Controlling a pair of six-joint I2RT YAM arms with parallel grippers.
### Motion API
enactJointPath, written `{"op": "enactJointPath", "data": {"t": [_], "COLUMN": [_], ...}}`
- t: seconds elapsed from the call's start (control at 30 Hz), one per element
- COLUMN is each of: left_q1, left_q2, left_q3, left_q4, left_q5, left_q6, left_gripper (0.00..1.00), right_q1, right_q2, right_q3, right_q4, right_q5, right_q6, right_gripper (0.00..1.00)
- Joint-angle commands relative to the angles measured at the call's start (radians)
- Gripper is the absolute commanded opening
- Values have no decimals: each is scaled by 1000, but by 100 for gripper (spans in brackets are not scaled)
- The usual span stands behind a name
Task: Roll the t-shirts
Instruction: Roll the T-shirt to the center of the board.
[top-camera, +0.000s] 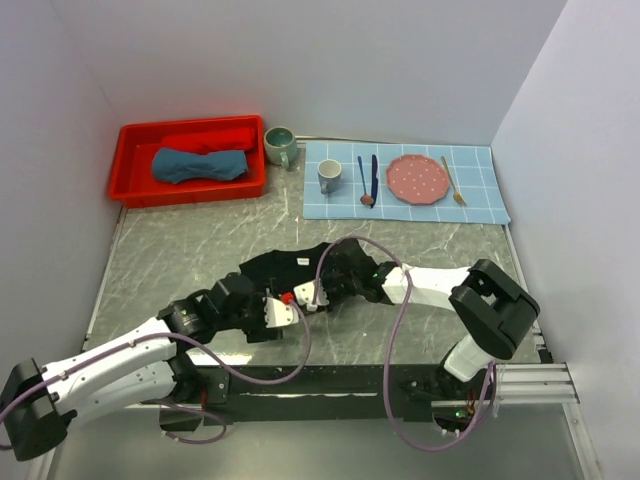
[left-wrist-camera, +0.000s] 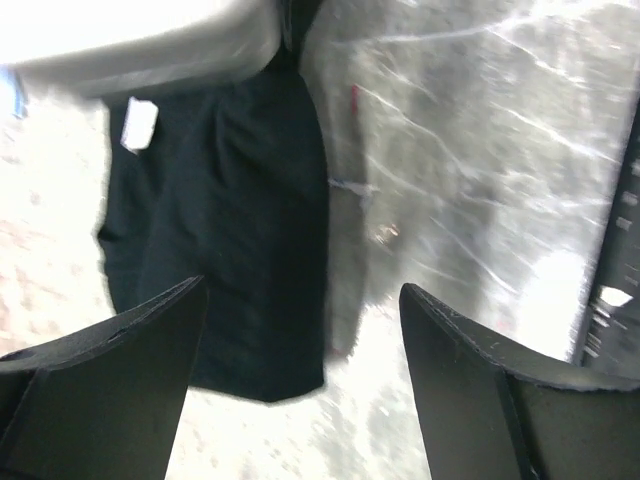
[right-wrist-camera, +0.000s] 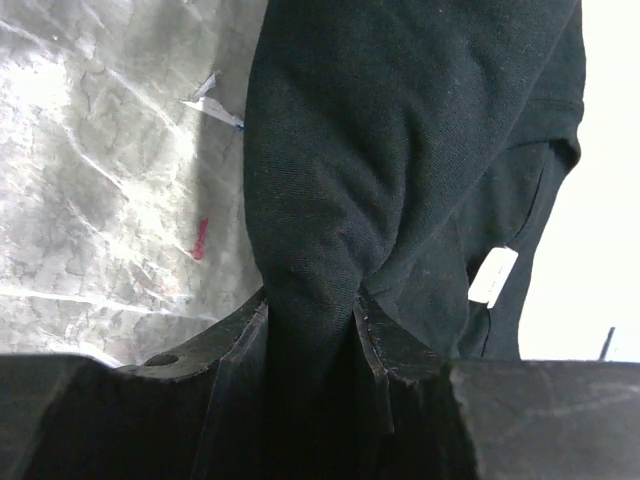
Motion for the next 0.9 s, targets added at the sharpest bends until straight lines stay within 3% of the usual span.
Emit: {"op": "enactJointPath", "data": {"t": [0.0,0.23,0.37,0.43,0.53,0.57,0.67,0.73,0.87], "left_q1": [-68,-160,-168,-166,-134,-116,-39,16,95], "left_q2": [29,127,262,288,287,284,261,224,250], "left_q3": [-39,-139,-160,-157,-105,-78,31,80,159], "left_q4": [221,367,425,428,326,287,126,60,-154], "left_q5": [-143,-289,-361,-373,-306,-272,-118,46,215], "left_q6": [61,133,124,98,24,-14,-51,-30,85], "left_gripper": [83,83,79,72,48,34,16,12,4], "right_q1": [-9,-15,-26,-27,-29,-32,-43,-55,-92], "right_q2": [22,7,5,6,-1,-2,1,15,48], "right_q3": [23,29,41,45,58,64,102,144,223], "right_q4": [-156,-174,-197,-214,-240,-250,-296,-329,-397], "right_q5": [-70,-93,-118,-133,-153,-157,-187,-214,-286], "right_q6": [4,22,34,31,40,50,94,149,250], "right_gripper": [11,11,11,11,11,11,11,12,12]}}
